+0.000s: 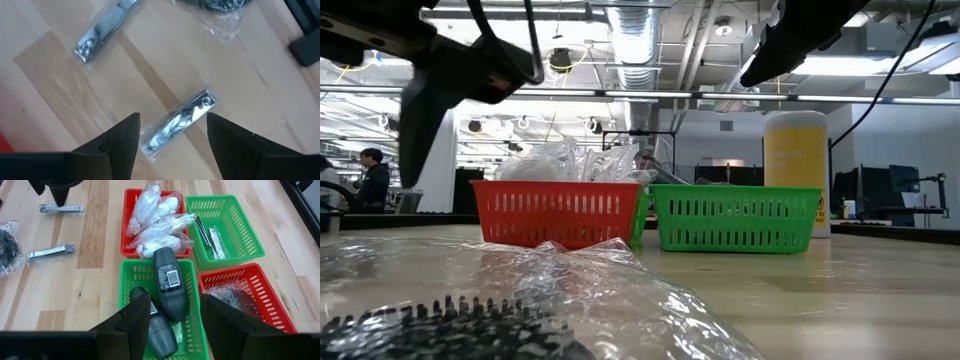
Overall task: Pick & Place Travel size toiletries
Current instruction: Put the silver nail cutter into the left green basket
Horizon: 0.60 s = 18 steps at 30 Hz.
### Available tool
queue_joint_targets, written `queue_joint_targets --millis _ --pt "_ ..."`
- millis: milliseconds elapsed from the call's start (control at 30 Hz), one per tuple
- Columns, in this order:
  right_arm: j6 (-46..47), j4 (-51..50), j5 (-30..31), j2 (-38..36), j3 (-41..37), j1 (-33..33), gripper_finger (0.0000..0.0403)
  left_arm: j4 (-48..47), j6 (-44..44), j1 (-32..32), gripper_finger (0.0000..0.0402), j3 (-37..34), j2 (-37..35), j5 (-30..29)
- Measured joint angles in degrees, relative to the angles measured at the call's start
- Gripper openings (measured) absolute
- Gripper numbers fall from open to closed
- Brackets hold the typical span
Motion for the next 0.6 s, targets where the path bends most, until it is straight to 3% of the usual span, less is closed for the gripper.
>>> queue_joint_targets --millis 267,600 --pt "0.0 -0.2 0.0 0.0 0.0 0.0 0.0160 -0.5 9.1 -1.0 0.0218 0.0 0.1 0.1" --pt "0.0 -0.3 0.0 0.0 0.0 0.0 0.0158 -0.1 10.3 -1.0 0.0218 -0.1 1.0 -1.3"
